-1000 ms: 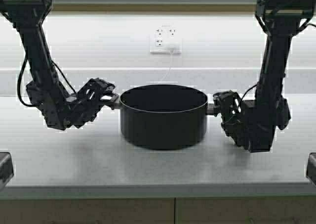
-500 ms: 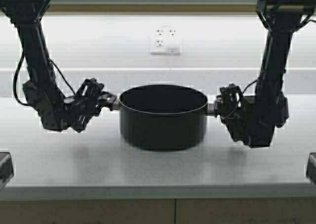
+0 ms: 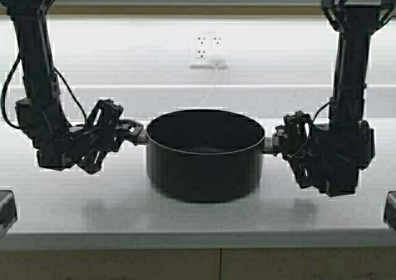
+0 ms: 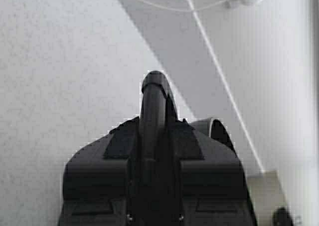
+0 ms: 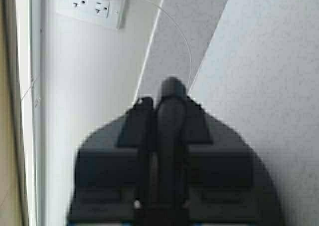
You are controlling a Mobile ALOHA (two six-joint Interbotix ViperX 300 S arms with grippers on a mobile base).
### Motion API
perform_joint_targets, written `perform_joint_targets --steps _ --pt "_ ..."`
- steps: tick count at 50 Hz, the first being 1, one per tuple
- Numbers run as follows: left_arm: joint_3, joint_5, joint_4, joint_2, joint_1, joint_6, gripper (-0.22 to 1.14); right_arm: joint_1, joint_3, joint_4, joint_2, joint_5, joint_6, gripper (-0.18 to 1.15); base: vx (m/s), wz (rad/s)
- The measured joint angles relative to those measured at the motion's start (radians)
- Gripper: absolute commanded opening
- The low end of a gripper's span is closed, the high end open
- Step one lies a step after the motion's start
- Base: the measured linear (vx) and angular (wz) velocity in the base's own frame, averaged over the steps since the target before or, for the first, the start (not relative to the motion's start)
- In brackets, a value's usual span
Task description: Open the cabinet, put the pot inside, then close it
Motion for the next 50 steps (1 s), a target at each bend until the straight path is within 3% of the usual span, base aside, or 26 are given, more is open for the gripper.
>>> perform_joint_targets --steps 12,31,50 --pt "0.176 -0.064 -0.058 -0.112 -0.049 0.002 0.03 0.029 0.172 0.002 -0.129 -0.029 0.0 0.07 0.0 0.0" --pt "0.54 -0.107 -0.124 -0.479 -0.103 0.038 0.04 0.101 0.433 0.003 -0.405 -0.041 0.008 0.07 0.0 0.0" --pt "0.595 0.181 -0.183 -0.87 -0.184 0.074 0.04 0.129 0.598 0.06 -0.695 -0.012 0.011 0.07 -0.02 0.03"
